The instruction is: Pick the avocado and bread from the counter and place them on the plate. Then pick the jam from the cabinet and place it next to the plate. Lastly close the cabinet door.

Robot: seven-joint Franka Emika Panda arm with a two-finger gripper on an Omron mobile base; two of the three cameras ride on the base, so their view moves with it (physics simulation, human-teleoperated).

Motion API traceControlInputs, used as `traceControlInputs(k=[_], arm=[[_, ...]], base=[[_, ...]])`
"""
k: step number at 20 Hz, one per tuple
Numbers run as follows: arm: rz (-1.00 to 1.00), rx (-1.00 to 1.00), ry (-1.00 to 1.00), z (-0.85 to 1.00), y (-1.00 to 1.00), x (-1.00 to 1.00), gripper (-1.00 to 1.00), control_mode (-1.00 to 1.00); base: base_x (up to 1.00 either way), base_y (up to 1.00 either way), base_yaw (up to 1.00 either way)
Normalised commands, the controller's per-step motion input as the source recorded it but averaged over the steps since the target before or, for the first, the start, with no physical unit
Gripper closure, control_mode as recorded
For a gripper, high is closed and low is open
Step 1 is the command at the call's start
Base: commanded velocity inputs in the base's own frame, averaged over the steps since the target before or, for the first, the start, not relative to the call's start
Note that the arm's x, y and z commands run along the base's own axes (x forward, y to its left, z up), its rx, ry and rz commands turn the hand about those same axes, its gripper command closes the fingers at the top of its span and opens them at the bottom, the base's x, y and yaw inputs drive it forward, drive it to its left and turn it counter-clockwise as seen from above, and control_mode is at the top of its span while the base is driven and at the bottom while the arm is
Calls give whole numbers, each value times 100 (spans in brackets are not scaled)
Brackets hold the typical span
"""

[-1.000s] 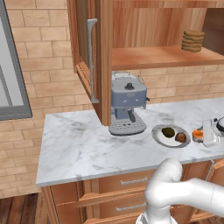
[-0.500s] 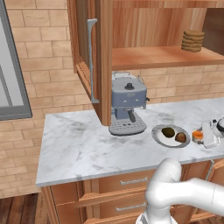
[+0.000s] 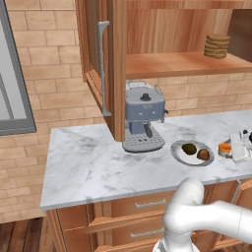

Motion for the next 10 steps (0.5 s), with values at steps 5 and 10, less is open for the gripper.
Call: traceControlInputs(k=[5,10], arm=[[2,-9,1,-34,1,0,-100,-100],[1,-6,1,-28,6,0,-100,-100]], base=[[0,0,0],[0,0,0]])
